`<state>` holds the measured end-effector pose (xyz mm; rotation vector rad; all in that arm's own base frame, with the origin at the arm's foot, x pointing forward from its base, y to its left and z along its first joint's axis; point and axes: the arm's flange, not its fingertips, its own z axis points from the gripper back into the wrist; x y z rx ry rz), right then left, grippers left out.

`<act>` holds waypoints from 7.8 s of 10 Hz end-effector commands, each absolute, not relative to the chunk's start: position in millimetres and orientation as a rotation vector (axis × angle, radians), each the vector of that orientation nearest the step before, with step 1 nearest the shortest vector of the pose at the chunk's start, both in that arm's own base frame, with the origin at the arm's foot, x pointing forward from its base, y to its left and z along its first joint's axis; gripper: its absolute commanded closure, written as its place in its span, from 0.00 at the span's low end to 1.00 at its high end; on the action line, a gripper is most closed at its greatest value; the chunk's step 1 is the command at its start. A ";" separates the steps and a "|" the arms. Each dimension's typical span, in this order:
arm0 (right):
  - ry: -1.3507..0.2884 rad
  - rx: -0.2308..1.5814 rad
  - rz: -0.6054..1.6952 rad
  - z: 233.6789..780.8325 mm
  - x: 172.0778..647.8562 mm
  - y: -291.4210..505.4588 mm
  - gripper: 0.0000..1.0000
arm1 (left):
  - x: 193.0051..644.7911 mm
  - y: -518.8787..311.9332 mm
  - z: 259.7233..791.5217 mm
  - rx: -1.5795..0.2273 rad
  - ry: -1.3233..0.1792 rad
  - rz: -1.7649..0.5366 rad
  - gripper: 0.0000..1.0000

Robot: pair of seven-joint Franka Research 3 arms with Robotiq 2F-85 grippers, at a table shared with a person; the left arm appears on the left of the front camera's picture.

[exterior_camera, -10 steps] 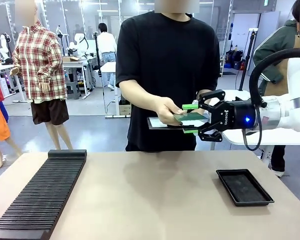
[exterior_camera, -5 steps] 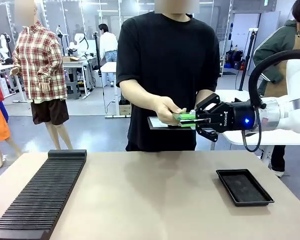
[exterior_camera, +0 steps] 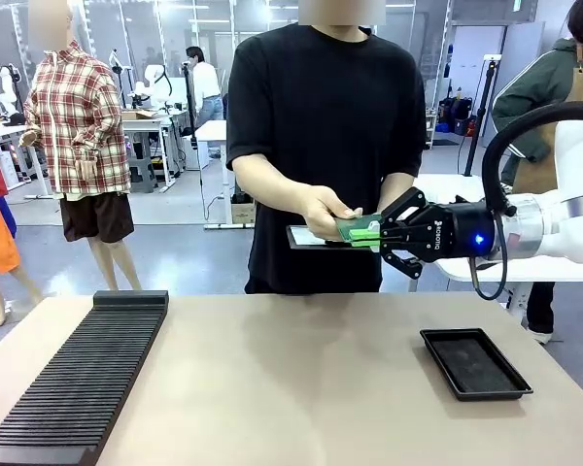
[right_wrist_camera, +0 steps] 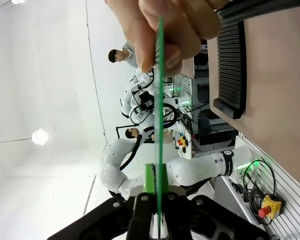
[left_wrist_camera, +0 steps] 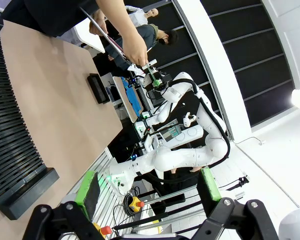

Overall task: Inspect the PCB.
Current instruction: Pick up the Blank PCB that the human is holding, then place the Blank PCB in the ESD tray.

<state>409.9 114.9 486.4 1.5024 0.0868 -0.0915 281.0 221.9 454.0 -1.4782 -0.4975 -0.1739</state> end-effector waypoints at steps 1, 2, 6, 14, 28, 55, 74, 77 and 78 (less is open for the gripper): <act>0.080 1.500 -0.081 491.0 410.3 116.0 1.00 | 279.7 222.1 455.8 -1.460 -0.499 -0.178 0.00; 0.080 1.500 -0.081 491.0 410.3 116.0 1.00 | 279.7 222.1 455.8 -1.460 -0.499 -0.178 0.00; 0.080 1.500 -0.081 491.0 410.3 116.0 1.00 | 279.7 222.1 455.8 -1.460 -0.499 -0.178 0.00; 0.080 1.500 -0.081 491.0 410.3 116.0 1.00 | 279.7 222.1 455.8 -1.460 -0.499 -0.178 0.00; 0.080 1.500 -0.081 491.0 410.3 116.0 1.00 | 279.7 222.1 455.8 -1.460 -0.499 -0.178 0.00; -0.078 0.656 -0.111 324.6 488.3 -54.3 0.97 | 279.7 222.1 455.8 -1.460 -0.499 -0.178 0.00; -0.152 0.479 -0.143 350.8 449.0 -54.0 0.00 | 279.7 222.1 455.8 -1.460 -0.499 -0.178 0.00; -0.152 0.479 -0.143 350.8 449.0 -54.0 0.00 | 279.7 222.1 455.8 -1.460 -0.499 -0.178 0.00; -0.152 0.479 -0.143 350.8 449.0 -54.0 0.00 | 279.7 222.1 455.8 -1.460 -0.499 -0.178 0.00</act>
